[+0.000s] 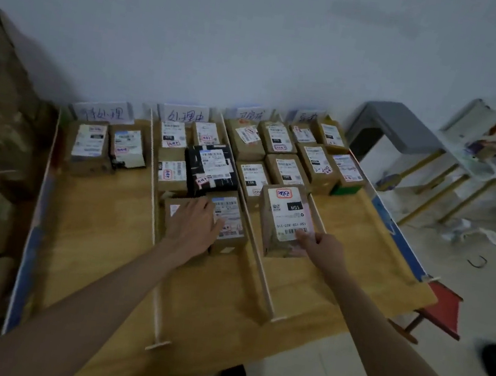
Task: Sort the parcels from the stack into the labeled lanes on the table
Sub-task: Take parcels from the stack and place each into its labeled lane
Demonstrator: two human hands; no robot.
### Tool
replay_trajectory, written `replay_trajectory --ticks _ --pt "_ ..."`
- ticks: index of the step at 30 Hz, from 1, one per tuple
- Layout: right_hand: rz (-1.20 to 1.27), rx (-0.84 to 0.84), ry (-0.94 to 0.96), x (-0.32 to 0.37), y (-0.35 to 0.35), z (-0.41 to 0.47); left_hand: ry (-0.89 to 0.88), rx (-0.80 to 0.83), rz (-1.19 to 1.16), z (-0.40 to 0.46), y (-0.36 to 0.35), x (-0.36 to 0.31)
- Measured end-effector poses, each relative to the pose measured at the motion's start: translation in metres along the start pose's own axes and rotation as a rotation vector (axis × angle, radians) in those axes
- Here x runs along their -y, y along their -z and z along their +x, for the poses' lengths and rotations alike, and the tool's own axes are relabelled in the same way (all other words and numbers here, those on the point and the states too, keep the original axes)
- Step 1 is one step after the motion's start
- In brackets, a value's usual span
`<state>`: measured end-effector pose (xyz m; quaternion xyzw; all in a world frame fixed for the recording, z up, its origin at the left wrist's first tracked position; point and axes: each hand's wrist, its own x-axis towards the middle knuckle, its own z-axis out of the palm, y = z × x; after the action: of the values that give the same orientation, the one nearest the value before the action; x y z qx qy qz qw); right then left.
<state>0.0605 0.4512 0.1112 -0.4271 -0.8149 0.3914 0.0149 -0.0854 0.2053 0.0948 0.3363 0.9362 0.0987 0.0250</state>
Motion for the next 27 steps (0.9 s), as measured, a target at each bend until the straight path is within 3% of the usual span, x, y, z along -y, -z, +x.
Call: replay_trajectory --ticks 10,27 --pt "-0.024 0.215 -0.047 -0.061 -0.023 0.083 0.176 0.065 0.042 0.017 -0.043 -0.05" --pt "-0.006 0.366 -0.059 -0.06 -0.066 0.117 0.382 0.051 0.023 0.009 -0.061 -0.046"
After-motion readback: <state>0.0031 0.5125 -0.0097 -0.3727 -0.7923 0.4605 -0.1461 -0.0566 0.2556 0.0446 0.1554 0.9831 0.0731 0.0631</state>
